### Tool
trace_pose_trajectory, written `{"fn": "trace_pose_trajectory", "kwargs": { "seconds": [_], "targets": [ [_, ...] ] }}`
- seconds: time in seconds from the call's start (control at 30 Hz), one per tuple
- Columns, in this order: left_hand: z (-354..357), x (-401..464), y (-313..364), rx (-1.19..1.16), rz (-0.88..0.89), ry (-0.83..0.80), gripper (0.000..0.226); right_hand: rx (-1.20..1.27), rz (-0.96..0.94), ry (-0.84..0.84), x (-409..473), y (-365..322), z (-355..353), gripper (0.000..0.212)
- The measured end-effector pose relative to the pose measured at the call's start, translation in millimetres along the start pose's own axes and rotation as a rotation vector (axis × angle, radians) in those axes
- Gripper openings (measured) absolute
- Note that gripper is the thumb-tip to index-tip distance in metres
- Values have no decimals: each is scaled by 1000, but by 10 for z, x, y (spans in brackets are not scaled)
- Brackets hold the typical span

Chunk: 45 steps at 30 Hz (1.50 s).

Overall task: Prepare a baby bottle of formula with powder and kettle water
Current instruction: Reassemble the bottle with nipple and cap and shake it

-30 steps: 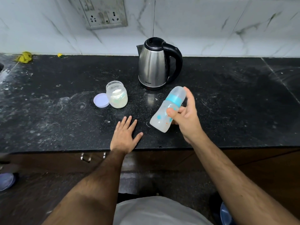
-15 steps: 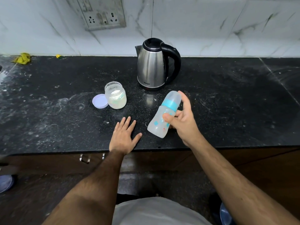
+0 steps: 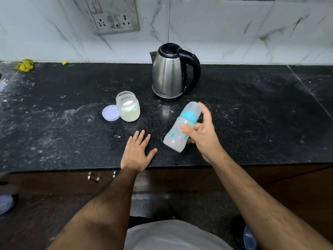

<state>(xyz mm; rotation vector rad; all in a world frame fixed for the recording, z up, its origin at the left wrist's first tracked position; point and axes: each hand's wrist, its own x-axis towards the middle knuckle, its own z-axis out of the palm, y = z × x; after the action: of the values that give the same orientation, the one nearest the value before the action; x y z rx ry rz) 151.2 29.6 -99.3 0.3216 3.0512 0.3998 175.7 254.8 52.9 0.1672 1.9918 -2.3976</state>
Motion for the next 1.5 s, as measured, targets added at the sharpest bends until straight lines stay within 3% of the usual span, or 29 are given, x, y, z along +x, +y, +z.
{"fn": "trace_pose_trajectory", "kwargs": {
  "seconds": [0.13,0.27,0.4,0.53,0.67,0.8,0.93,1.07,1.2,1.33,1.5],
  "targets": [
    [4,3,-4,10,-1,-3,82,36,-21,82,59,-14,-51,85],
    [-3,0,2,1,-3,-2,82,-39,0,-14,13,-37,-20,83],
    [2,2,3,-1,1,6,82,19,-22,86,68,-49,-60,81],
    [-6,2,7,3,-2,1,83,-65,6,-32,2,-51,-19,83],
    [5,2,-1,5,-3,-2,83,24,-20,103,68,-48,-86,81],
    [8,6,-5,-1,-9,-9,83,-59,2,-29,-21,-30,-62,83],
    [14,5,-7,5,-7,-8,83,2,-32,90,52,-35,-113,81],
    [13,8,-5,5,-8,-13,84,-52,0,-54,-16,-35,-72,85],
    [11,2,-6,-5,-1,-5,85,-4,-26,89,33,-25,-134,86],
    [-15,1,1,12,1,-21,88,-76,10,-56,-52,20,-140,88],
    [-45,18,3,-41,-7,-43,83,-91,-25,-71,-16,-19,-268,96]
  ]
}}
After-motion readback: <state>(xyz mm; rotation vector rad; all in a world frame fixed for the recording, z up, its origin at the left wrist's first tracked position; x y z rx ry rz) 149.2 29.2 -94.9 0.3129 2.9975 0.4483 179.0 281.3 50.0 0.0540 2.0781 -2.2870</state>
